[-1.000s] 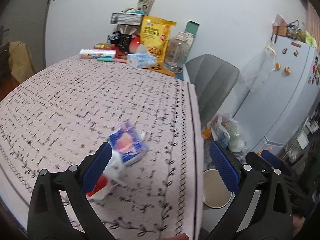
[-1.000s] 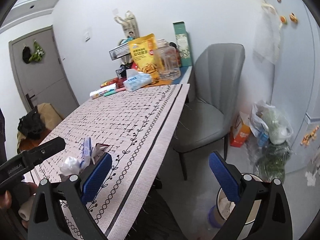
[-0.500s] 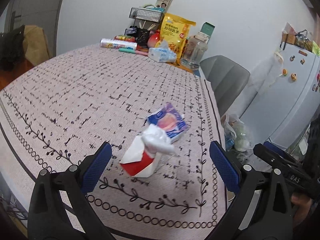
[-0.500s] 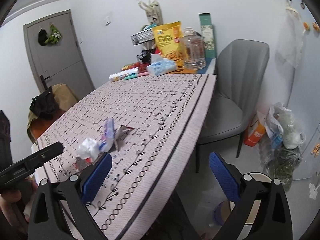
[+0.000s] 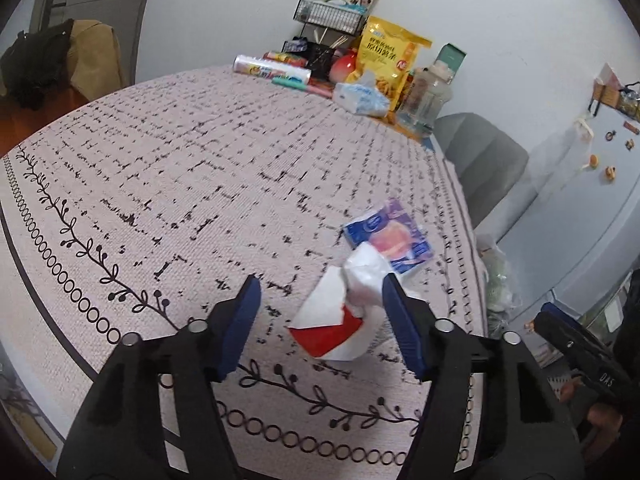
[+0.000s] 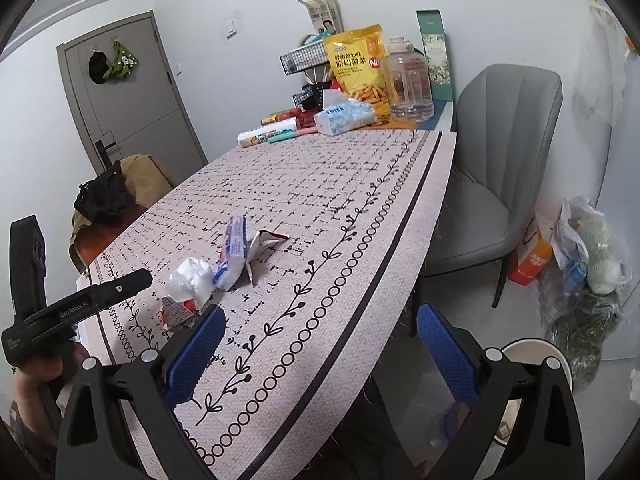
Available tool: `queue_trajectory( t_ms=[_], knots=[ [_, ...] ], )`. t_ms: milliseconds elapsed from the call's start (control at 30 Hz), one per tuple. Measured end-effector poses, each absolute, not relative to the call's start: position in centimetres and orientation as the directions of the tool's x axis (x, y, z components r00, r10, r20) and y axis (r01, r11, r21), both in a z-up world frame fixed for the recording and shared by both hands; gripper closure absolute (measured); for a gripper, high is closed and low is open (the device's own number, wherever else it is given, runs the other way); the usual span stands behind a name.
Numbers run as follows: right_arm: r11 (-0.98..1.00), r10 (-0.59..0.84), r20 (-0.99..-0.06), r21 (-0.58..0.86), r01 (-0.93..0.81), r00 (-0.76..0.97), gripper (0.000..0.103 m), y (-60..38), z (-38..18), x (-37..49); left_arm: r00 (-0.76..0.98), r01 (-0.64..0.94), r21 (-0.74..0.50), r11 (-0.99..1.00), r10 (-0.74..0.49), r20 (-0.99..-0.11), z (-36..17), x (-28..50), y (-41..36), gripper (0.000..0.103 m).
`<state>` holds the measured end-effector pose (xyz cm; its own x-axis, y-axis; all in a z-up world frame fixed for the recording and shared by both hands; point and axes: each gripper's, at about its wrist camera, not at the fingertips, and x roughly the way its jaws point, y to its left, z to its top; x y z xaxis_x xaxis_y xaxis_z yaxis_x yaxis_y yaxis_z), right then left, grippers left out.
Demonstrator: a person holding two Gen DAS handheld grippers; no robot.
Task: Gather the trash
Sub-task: 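Close the right gripper on the crumpled white tissue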
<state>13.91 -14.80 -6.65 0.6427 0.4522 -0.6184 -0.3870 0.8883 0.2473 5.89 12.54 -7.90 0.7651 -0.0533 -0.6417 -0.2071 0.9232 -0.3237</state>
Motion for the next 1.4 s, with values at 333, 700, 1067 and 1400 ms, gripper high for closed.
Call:
queue_trajectory(
  t_ms=[333, 700, 1067, 1400],
  knots=[
    [0.87, 0.477, -0.626, 0.237, -0.431, 0.618, 0.009, -12.9, -6.7, 14.2, 0.694, -0.252, -0.27, 0.929, -0.021, -0.72, -10.5, 7.5, 12.9, 0.075],
    [0.837, 0.512, -0.643, 0.221, -0.501, 0.57, 0.014, -8.5, -6.5, 14.6, 0.732, -0.211, -0.305, 0.929, -0.056, -0.679, -8.4, 5.3, 14.4, 0.102],
    [0.792, 0.546, -0.675, 0.224, -0.568, 0.497, 0.023, -3.2, -6.8, 15.2, 0.752, -0.239, -0.348, 0.906, -0.054, -0.657, -7.9, 4.4, 16.8, 0.102],
    [0.741, 0.609, -0.697, 0.329, -0.586, 0.378, 0.09, -1.8, -8.6, 17.0, 0.721, -0.216, -0.37, 0.904, -0.108, -0.685, -9.3, 6.0, 15.1, 0.091]
  ],
)
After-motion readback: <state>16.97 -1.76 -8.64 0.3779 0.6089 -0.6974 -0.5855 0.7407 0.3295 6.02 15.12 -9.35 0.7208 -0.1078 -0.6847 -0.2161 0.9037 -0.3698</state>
